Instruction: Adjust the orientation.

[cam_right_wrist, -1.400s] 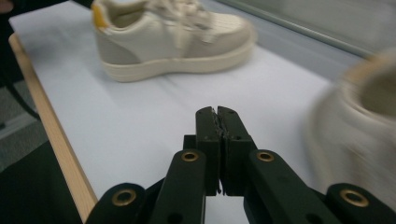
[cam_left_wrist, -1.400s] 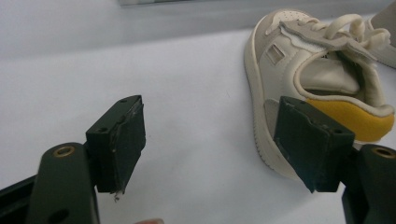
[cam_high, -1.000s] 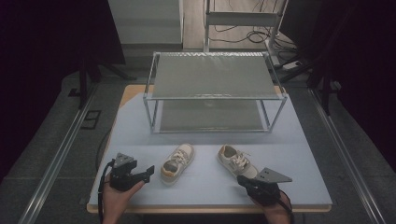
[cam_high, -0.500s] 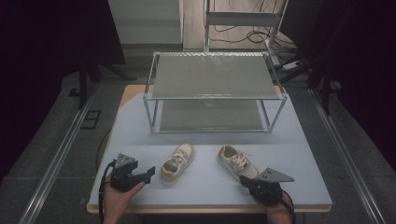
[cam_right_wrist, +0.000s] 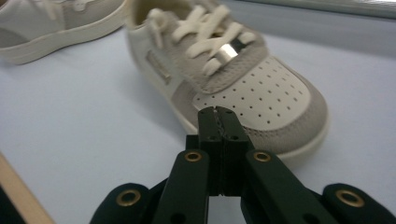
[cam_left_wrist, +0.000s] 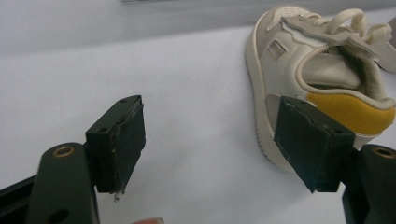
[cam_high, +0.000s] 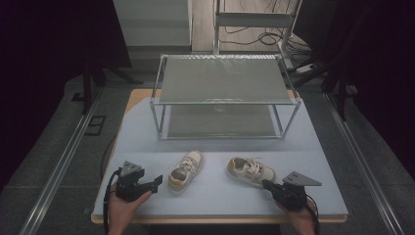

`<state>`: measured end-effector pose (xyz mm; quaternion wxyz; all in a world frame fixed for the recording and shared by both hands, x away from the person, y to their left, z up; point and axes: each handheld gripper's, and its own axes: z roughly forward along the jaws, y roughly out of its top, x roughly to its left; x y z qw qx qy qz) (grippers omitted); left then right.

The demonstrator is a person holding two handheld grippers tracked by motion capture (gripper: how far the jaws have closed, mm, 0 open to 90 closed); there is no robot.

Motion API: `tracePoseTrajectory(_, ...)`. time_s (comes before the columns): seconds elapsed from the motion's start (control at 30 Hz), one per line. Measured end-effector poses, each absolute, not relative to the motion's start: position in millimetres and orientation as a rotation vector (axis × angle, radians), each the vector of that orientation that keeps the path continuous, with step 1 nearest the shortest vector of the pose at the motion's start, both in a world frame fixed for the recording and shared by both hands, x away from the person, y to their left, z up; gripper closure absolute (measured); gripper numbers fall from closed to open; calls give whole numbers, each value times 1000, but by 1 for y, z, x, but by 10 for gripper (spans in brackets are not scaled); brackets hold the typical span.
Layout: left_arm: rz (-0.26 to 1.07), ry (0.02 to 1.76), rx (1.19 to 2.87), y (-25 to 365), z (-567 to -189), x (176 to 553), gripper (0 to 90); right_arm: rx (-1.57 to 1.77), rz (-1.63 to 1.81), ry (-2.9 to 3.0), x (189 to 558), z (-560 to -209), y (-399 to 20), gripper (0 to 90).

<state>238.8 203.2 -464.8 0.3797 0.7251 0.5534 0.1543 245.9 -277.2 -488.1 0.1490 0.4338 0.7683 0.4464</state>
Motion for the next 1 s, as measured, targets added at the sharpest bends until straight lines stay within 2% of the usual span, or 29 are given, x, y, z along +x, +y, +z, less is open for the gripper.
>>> tracePoseTrajectory(0.3, 391, 1411, 1857, 201, -466, 240, 246, 1340, 1236, 2126, 268, -489, -296, 894)
tracePoseTrajectory(0.67, 396, 1412, 1863, 200, -466, 239, 246, 1351, 1177, 2112, 303, -491, -289, 894)
tracePoseTrajectory(0.8, 392, 1405, 1863, 199, -466, 239, 246, 1357, 1193, 2107, 303, -493, -291, 893)
tracePoseTrajectory(1.0, 392, 1401, 1864, 199, -465, 239, 246, 1292, 1265, 2074, 279, -471, -291, 893)
